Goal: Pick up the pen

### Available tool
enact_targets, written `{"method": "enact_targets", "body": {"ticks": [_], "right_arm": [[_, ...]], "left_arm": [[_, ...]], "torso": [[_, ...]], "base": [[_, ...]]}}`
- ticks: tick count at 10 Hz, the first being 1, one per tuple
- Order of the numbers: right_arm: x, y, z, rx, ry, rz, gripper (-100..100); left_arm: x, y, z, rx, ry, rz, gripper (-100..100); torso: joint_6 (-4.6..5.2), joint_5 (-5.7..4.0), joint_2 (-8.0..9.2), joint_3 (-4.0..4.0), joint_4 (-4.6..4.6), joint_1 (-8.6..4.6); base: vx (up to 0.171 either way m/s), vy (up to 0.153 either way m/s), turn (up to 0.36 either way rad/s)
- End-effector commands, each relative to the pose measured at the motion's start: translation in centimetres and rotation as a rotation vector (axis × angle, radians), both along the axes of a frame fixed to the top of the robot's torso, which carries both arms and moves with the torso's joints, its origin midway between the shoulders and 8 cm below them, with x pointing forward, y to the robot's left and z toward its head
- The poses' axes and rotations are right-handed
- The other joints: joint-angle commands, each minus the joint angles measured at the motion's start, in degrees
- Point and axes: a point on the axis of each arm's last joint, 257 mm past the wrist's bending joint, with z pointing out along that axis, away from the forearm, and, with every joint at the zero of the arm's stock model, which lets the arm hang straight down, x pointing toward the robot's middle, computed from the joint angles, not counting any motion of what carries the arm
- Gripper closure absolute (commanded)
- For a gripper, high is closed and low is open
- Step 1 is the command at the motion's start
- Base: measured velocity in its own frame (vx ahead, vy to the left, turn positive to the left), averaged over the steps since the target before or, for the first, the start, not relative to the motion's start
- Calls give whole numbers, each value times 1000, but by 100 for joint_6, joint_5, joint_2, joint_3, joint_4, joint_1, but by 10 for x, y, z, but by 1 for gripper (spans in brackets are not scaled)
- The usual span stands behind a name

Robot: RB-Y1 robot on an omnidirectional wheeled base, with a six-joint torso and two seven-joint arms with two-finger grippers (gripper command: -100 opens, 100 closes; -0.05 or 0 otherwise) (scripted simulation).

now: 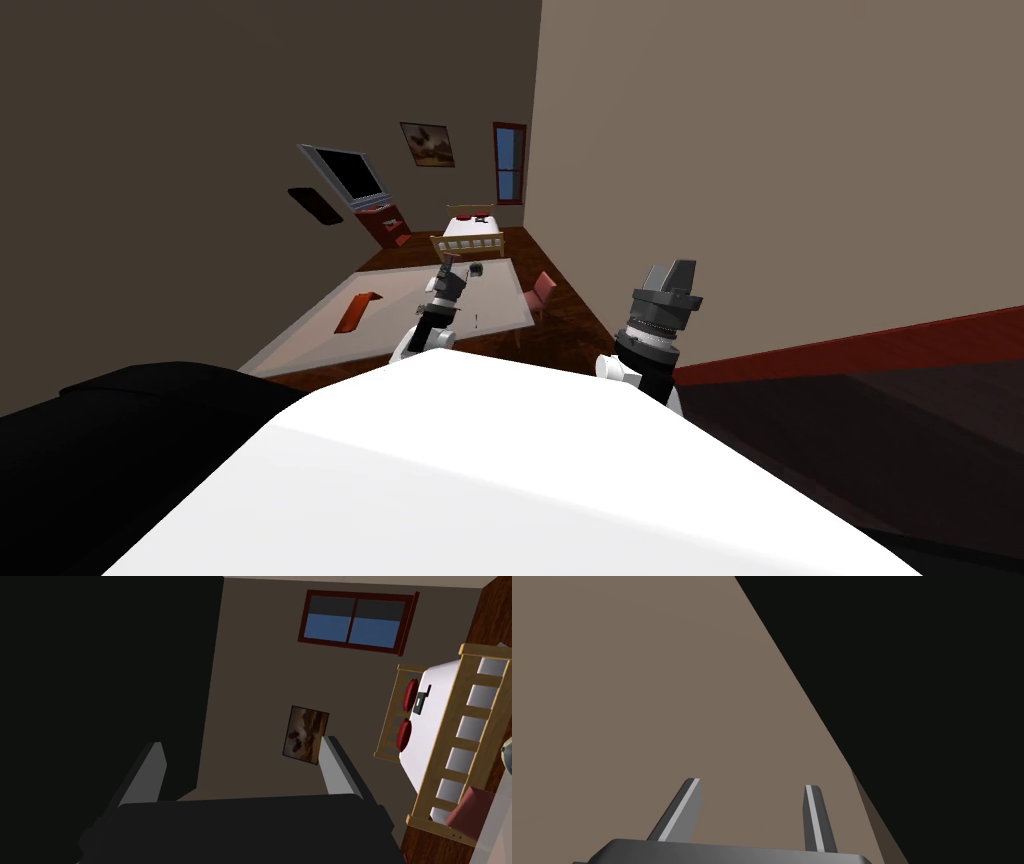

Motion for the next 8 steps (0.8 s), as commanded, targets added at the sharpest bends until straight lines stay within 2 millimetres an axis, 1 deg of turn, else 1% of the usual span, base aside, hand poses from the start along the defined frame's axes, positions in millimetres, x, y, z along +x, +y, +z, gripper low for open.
{"method": "enact_targets", "body": {"ticks": [1,2,3,4,6,8], "right_arm": [[0,0,0,0,0,0,0],[0,0,0,0,0,0,0],[0,0,0,0,0,0,0],[0,0,0,0,0,0,0],[0,0,0,0,0,0,0],[0,0,0,0,0,0,0]], "left_arm": [[12,-12,-35,28,94,-19,-100],[19,-15,-58,48,154,-30,-100],[24,-20,-75,69,200,-44,-100],[24,-18,-82,69,215,-41,-100],[32,-23,-131,119,336,-61,-100],[34,-26,-177,175,449,-81,-100]], "torso": [[0,0,0,0,0,0],[-1,0,0,0,0,-1],[-1,0,5,3,1,3],[-1,0,1,1,1,2],[-1,-2,-9,-5,-2,-8],[-1,-1,-2,-1,0,-4]], "base": [[-72,30,-104],[-86,44,-126],[-70,38,-141],[-46,15,-43],[-53,11,-108],[-65,18,-157]]}}
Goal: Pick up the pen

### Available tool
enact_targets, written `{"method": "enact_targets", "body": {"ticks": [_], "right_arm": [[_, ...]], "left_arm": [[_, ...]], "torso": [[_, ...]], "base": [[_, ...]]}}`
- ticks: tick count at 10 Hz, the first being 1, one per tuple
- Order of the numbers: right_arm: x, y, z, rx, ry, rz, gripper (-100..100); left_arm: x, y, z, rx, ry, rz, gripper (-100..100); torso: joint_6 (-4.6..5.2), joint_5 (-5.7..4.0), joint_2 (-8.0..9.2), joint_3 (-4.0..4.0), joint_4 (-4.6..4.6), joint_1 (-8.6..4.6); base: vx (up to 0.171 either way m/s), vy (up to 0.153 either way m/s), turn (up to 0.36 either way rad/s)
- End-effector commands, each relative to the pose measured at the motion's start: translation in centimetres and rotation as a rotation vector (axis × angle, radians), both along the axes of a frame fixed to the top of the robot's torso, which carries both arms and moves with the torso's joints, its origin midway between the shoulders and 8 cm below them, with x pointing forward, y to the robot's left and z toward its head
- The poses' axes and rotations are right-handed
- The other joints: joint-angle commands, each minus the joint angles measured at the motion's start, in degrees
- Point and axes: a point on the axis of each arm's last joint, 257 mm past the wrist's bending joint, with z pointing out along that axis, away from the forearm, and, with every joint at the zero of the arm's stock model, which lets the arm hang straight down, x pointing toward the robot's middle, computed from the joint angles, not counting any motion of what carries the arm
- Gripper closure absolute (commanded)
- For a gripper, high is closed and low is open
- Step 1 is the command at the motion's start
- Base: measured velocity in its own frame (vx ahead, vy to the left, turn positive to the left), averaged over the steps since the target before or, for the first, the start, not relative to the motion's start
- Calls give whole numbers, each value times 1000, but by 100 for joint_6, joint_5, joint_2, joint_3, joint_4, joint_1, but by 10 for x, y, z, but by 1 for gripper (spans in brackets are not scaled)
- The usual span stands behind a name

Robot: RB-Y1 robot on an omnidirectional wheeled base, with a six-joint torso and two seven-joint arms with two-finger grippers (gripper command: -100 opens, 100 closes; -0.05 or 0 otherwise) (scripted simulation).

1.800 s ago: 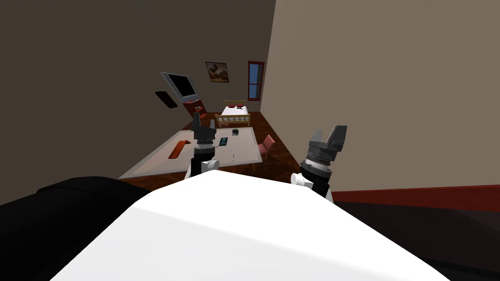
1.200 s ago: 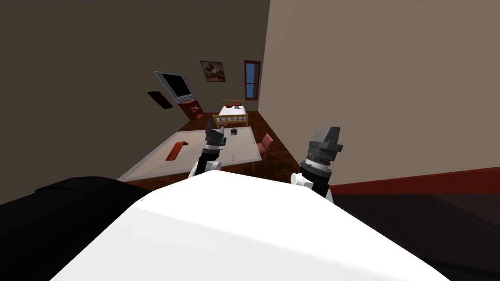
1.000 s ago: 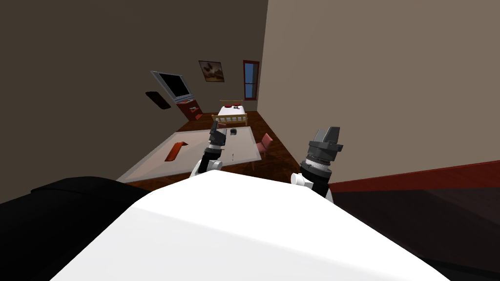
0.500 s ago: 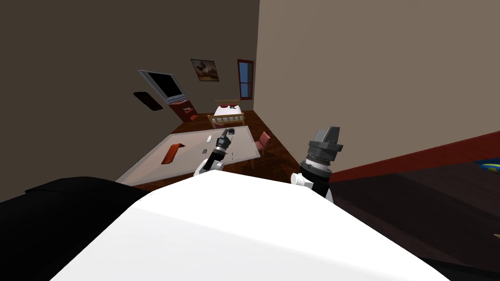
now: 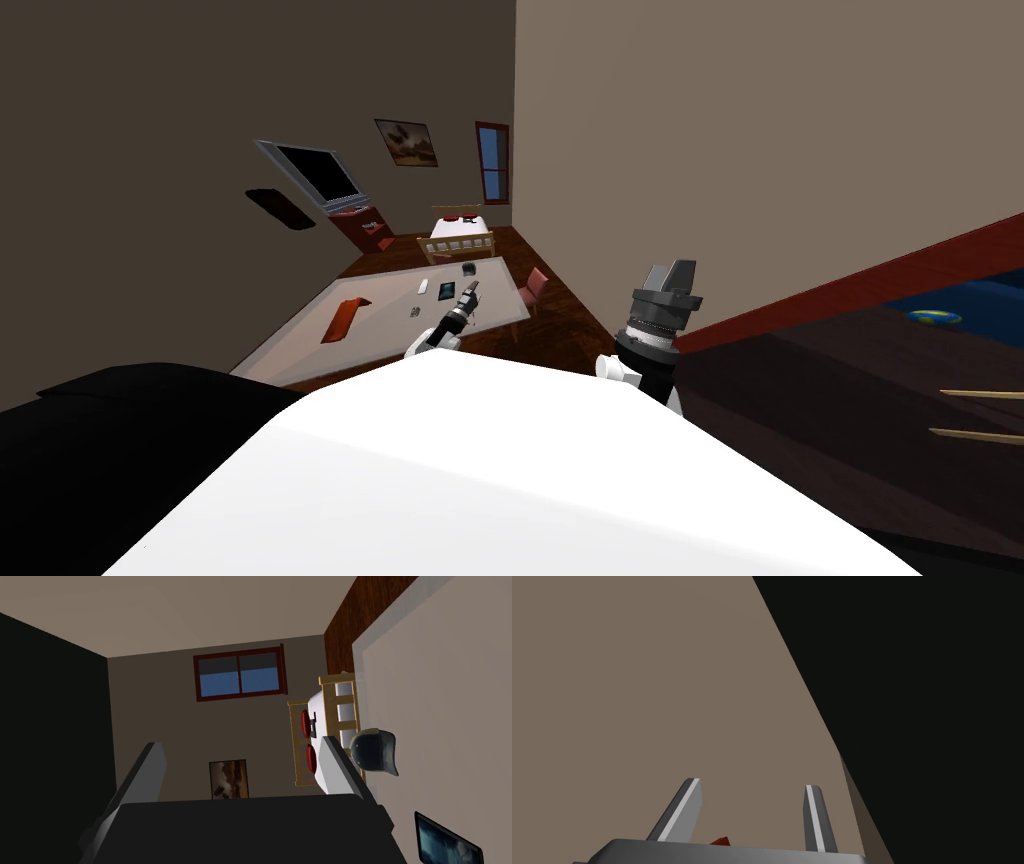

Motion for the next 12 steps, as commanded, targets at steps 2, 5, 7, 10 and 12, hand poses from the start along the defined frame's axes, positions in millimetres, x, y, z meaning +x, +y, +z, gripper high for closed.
{"method": "enact_targets", "body": {"ticks": [2,5,7,10,12], "right_arm": [[0,0,0,0,0,0,0],[0,0,0,0,0,0,0],[0,0,0,0,0,0,0],[0,0,0,0,0,0,0],[0,0,0,0,0,0,0]], "left_arm": [[-3,4,-47,56,118,-11,-100],[-10,10,-101,127,246,-26,-100],[-16,16,-129,165,310,-33,-100],[-28,27,-169,241,411,-51,-100],[-41,41,-201,287,488,-49,-100]], "torso": [[-2,-1,-6,-3,-1,-1],[0,-1,-10,-6,-2,-2],[-1,-2,-19,-10,-4,-6],[-4,-2,-24,-13,-5,-7],[-3,-2,-27,-15,-5,-5]], "base": [[-36,10,-87],[-31,8,-126],[-5,-3,-86],[3,-5,-96],[10,-6,-93]]}}
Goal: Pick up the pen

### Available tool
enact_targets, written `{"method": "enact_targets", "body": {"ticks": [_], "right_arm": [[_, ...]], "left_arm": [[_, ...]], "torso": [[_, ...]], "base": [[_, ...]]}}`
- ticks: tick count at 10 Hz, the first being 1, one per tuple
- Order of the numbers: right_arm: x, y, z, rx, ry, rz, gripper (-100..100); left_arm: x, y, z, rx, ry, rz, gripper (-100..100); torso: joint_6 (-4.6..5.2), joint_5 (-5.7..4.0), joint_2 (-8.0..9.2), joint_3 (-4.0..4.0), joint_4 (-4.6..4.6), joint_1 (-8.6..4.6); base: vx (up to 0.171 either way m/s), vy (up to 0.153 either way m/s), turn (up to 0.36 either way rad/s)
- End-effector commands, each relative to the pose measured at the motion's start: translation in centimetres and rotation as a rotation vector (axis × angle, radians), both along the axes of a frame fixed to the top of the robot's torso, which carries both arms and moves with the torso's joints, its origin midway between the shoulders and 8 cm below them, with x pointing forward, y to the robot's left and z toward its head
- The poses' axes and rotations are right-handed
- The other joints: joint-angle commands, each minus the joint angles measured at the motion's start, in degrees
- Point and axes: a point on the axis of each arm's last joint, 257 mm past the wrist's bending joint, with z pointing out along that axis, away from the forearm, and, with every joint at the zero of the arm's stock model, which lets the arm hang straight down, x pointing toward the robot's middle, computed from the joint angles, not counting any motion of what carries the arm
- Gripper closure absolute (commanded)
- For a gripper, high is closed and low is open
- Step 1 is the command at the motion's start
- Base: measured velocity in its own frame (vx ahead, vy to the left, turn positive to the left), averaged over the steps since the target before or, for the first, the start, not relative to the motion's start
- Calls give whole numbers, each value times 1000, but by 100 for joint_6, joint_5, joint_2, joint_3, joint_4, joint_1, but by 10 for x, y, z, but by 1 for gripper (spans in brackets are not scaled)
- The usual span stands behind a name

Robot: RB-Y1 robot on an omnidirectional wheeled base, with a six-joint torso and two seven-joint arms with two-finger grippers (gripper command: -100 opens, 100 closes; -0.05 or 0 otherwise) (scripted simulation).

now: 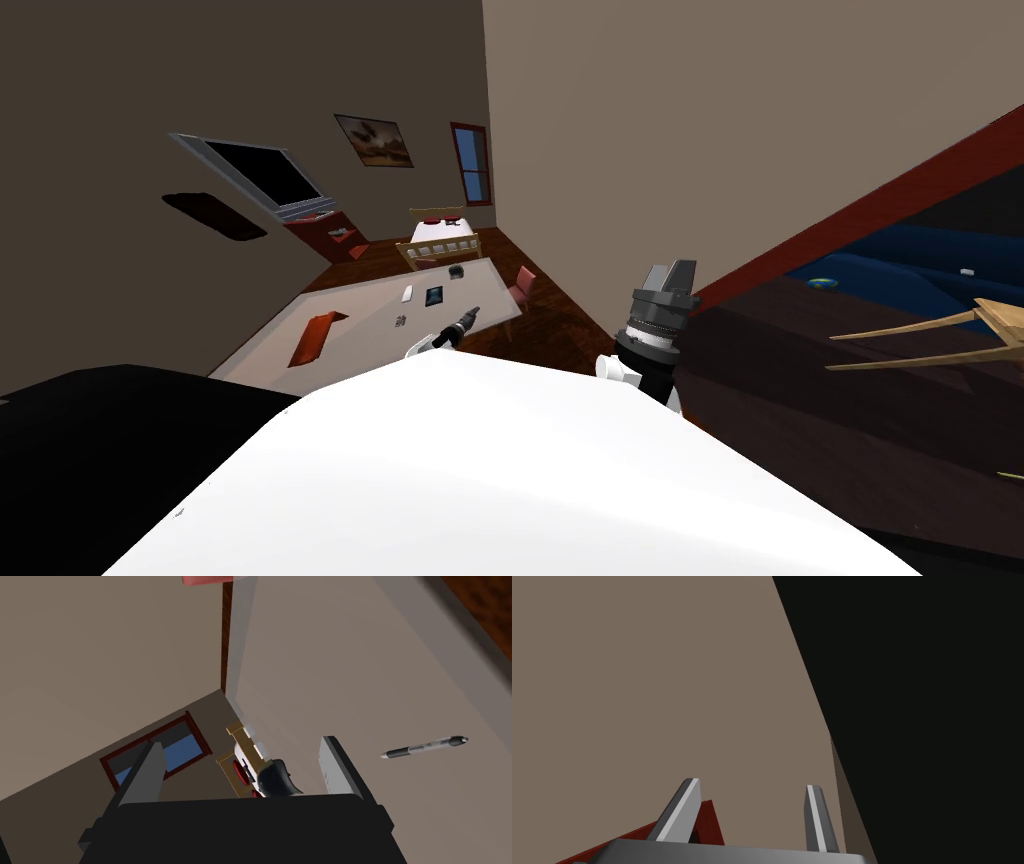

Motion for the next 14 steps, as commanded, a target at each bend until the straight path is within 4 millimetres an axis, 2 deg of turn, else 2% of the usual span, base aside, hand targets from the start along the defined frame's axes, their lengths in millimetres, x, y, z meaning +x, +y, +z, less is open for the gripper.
{"method": "enact_targets", "body": {"ticks": [1,2,3,4,8,10,12,13,14], "right_arm": [[0,0,0,0,0,0,0],[0,0,0,0,0,0,0],[0,0,0,0,0,0,0],[0,0,0,0,0,0,0],[0,0,0,0,0,0,0],[0,0,0,0,0,0,0],[0,0,0,0,0,0,0],[0,0,0,0,0,0,0],[0,0,0,0,0,0,0]], "left_arm": [[-20,14,-33,65,90,-8,-100],[-22,17,-37,68,99,-4,-100],[-34,30,-58,112,155,-8,-100],[-34,31,-59,113,158,-7,-100],[-61,63,-96,203,269,-10,-100],[-75,81,-112,247,321,-10,-100],[-95,110,-132,325,398,-19,-100],[-103,118,-138,334,418,-9,-100],[-103,118,-138,334,418,-9,-100]], "torso": [[0,0,0,0,0,0],[0,0,-2,-1,-1,-2],[-4,-1,-1,-1,0,-1],[0,-1,-4,-2,-1,-4],[-1,-1,-8,-4,-1,-2],[-1,-1,-8,-4,-1,-2],[-1,-1,-12,-6,-2,-3],[-1,-2,-18,-10,-3,-4],[-4,-2,-14,-9,-3,-3]], "base": [[25,-14,-230],[22,-6,-53],[29,-13,-109],[26,-9,-59],[31,-9,-91],[37,-6,-92],[61,-14,-163],[54,-9,-59],[19,-7,21]]}}
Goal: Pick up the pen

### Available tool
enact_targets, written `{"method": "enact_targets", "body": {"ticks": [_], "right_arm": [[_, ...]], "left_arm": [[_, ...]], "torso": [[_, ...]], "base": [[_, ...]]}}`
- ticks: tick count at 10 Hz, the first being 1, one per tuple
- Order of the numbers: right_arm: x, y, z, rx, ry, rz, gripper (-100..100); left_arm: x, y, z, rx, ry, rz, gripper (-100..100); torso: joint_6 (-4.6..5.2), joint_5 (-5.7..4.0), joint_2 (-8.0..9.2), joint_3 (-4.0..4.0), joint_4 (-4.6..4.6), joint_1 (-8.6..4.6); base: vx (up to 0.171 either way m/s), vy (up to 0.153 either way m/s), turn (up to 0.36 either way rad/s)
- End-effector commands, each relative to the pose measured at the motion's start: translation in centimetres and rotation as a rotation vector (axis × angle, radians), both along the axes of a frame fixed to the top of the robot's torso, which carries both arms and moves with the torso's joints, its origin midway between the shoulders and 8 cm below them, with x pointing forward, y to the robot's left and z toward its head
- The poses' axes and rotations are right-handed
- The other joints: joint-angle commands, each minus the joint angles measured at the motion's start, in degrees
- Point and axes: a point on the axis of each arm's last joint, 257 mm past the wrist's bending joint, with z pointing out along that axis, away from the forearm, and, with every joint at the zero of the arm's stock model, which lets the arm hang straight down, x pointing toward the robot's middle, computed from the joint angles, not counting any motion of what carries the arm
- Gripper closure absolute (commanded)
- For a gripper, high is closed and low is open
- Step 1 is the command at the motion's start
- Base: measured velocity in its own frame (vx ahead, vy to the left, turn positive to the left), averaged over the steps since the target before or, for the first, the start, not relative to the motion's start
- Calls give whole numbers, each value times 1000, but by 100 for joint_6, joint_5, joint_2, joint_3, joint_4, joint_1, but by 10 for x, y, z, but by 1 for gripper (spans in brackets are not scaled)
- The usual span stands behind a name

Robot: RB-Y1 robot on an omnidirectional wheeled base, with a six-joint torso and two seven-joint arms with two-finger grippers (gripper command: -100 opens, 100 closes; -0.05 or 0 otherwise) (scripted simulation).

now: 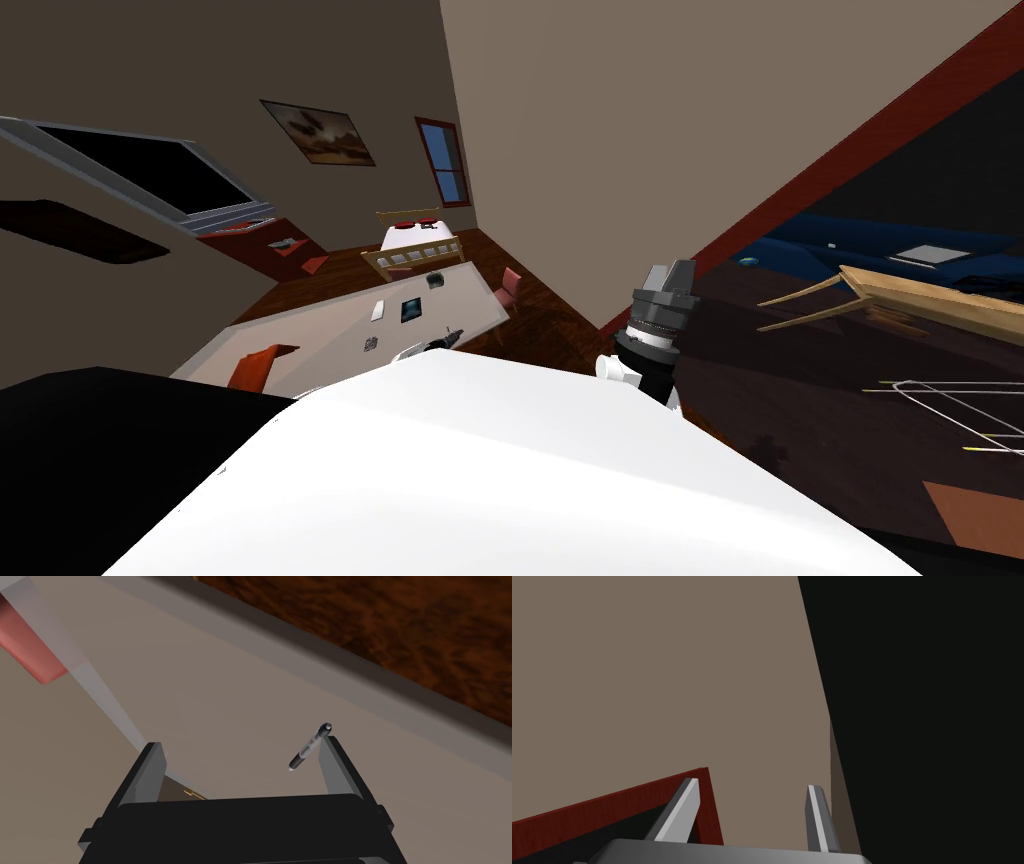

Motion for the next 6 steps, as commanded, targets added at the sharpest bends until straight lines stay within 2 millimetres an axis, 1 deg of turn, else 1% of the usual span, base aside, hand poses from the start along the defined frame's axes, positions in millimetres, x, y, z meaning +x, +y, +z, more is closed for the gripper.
{"method": "enact_targets", "body": {"ticks": [1,3,4,5,6], "right_arm": [[0,0,0,0,0,0,0],[0,0,0,0,0,0,0],[0,0,0,0,0,0,0],[0,0,0,0,0,0,0],[0,0,0,0,0,0,0]], "left_arm": [[-10,14,-9,36,35,-7,-100],[-15,19,-13,44,47,0,-100],[-27,37,-20,83,87,0,-100],[-28,37,-21,84,88,1,-100],[-40,55,-27,122,127,3,-100]], "torso": [[0,0,0,0,0,0],[1,-1,0,1,1,0],[0,0,4,2,1,2],[3,0,0,1,1,-1],[1,0,-2,-1,0,0]], "base": [[26,-17,-129],[22,-3,-28],[33,-12,-116],[37,-6,-64],[56,-9,-115]]}}
